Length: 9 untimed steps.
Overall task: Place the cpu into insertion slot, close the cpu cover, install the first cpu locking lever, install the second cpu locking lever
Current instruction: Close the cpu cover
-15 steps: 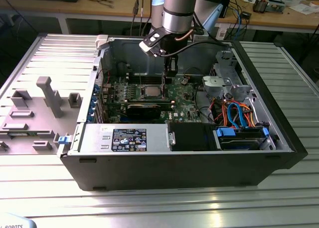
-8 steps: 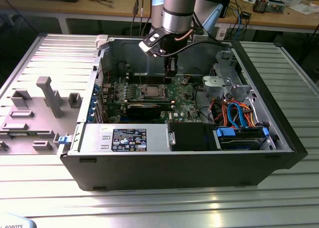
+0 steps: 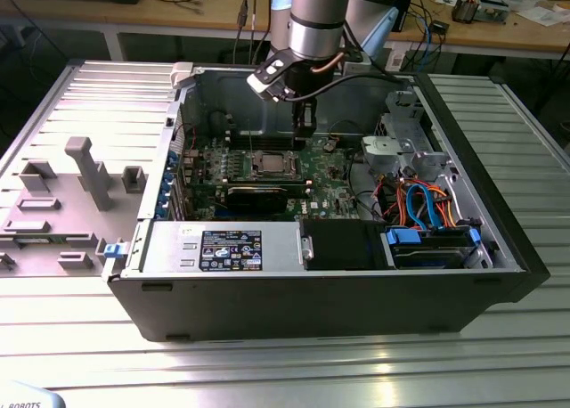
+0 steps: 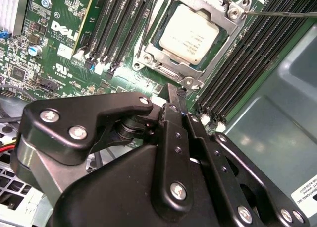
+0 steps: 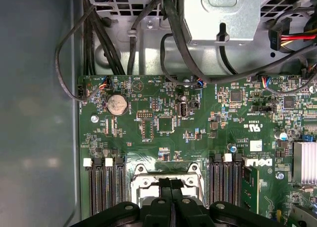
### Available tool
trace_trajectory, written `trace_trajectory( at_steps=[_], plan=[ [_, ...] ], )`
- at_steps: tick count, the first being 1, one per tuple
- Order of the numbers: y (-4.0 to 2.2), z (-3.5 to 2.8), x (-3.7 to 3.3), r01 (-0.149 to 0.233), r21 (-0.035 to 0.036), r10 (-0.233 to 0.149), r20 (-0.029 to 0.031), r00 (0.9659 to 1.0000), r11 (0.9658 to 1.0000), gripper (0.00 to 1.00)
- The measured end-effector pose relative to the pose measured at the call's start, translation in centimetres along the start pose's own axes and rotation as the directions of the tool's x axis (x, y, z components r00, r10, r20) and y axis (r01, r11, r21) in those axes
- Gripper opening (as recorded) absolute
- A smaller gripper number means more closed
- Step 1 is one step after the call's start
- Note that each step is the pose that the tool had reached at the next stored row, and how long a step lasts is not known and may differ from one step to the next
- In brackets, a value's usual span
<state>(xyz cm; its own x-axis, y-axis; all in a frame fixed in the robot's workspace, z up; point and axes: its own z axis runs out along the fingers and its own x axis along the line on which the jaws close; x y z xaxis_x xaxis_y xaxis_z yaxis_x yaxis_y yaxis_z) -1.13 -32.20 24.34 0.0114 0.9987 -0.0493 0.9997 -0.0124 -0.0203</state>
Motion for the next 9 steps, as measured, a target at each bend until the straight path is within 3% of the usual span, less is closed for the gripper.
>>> trace_trajectory(
  at_steps=[9],
  plan=[
    [-0.24,0.00,0.00,0.000,0.0000,0.000,0.0001,1.0000,1.0000,0.11]
  ],
)
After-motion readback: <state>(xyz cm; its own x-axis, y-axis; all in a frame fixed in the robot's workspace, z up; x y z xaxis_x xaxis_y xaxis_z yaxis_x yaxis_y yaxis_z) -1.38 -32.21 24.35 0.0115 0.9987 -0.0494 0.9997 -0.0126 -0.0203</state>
